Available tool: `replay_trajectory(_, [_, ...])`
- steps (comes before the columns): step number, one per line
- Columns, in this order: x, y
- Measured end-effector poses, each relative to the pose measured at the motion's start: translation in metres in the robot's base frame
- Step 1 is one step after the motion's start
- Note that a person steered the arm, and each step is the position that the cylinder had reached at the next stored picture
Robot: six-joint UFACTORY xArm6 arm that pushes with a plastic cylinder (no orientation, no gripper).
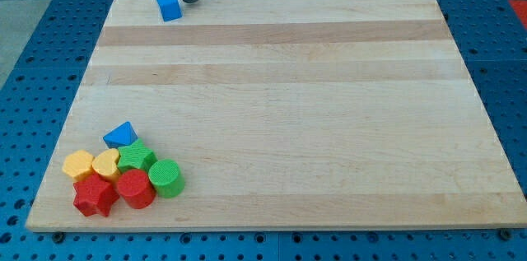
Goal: Place the blue cube top of the left corner
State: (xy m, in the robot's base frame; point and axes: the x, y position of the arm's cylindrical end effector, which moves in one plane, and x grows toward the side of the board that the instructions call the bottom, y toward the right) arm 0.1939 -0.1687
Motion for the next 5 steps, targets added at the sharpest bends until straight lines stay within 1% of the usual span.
replay_trajectory(1, [0.002,-0.037])
replay_trajectory(2, [0.007,-0.049])
replay_trajectory(4, [0.024,-0.049])
replay_trajectory(5, [0.024,-0.049])
